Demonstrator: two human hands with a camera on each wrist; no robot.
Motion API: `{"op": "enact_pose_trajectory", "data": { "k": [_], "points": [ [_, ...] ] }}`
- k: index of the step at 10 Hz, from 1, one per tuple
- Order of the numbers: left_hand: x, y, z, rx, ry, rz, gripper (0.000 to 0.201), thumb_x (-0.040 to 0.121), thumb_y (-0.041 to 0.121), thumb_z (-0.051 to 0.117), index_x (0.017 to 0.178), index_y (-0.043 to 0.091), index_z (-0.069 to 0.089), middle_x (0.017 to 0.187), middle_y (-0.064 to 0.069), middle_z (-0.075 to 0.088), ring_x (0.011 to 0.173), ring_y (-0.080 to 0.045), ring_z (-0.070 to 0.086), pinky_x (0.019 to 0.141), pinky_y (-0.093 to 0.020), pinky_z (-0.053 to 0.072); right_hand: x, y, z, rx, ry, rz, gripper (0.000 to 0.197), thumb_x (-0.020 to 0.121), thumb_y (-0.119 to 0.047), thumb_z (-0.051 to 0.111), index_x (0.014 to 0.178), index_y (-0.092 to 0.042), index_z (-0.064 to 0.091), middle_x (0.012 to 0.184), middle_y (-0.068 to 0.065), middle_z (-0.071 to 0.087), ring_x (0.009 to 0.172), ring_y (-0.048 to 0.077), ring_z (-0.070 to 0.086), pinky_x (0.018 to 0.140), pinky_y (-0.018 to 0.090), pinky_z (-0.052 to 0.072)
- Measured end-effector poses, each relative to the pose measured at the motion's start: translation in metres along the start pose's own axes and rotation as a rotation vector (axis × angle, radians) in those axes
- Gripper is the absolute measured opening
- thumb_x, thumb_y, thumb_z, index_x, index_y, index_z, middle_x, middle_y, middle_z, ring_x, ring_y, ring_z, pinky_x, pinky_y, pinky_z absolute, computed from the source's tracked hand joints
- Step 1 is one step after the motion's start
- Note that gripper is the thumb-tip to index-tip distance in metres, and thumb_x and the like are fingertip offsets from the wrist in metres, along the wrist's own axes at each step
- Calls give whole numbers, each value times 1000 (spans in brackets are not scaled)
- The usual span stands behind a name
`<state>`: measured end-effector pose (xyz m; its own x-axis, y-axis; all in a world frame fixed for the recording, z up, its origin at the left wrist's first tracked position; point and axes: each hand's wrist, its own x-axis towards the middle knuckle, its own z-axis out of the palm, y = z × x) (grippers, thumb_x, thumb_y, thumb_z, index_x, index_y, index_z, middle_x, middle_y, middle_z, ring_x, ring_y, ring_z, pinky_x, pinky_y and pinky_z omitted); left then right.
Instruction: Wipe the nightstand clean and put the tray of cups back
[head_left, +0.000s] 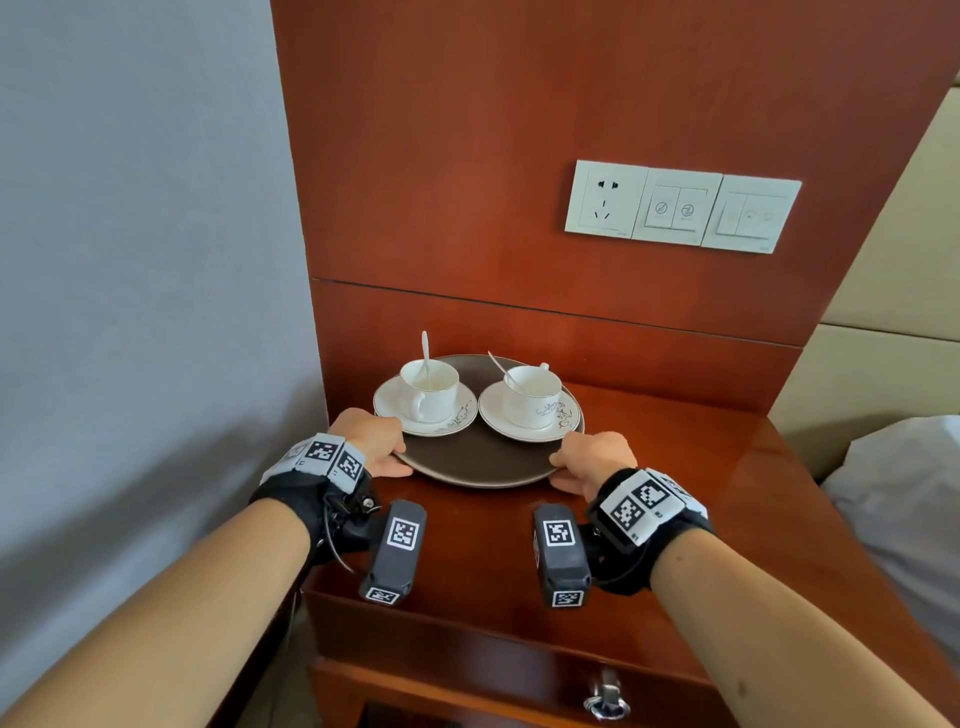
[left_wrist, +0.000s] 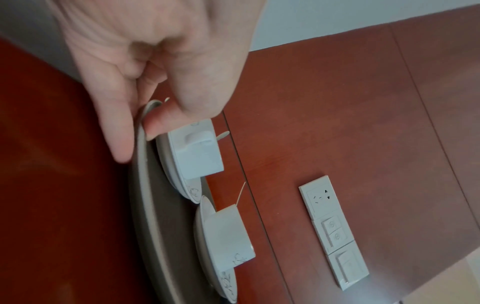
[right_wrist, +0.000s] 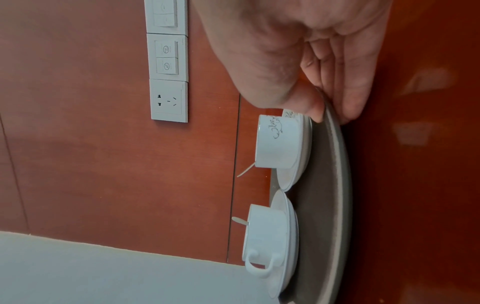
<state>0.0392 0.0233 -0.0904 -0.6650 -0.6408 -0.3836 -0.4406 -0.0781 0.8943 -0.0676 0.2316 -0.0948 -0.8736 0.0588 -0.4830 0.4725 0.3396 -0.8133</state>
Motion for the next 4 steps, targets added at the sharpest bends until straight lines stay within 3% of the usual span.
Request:
{"op": "enact_pose_trajectory", "data": {
  "k": [1, 2, 3, 4],
  "points": [
    [3, -1, -5, 12, -10, -43, 11, 82, -13, 61, 89, -7, 56, 92, -25, 64, 76, -33, 68, 81, -43, 59, -12, -4, -3, -90, -88, -14, 9, 84, 3, 65, 91, 4, 62, 74, 16, 73, 76, 25, 74, 75, 38, 61],
    [0, 1, -3, 129, 40, -24, 19, 86, -4, 61, 104, -6, 56, 81, -19, 60, 66, -26, 63, 64, -35, 59, -20, -3, -7, -137, -64, -77, 16, 89, -4, 59, 100, 8, 55, 71, 17, 67, 71, 29, 73, 72, 42, 62],
    [-3, 7, -2, 365, 123, 61, 33, 85, 9, 58, 114, -6, 59, 75, -19, 60, 54, -22, 47, 51, -25, 41, -28, -1, -18, -188, 15, -136, 12, 92, -15, 55, 97, -4, 51, 74, 11, 57, 75, 27, 71, 65, 38, 62],
    [-4, 18, 7, 354, 157, 136, 35, 84, 14, 58, 113, -5, 58, 97, -24, 67, 65, -30, 58, 48, -23, 33, -24, 0, -33, -135, 101, -176, 14, 90, -18, 53, 85, -6, 54, 75, 9, 59, 73, 24, 65, 69, 36, 61]
  ]
}}
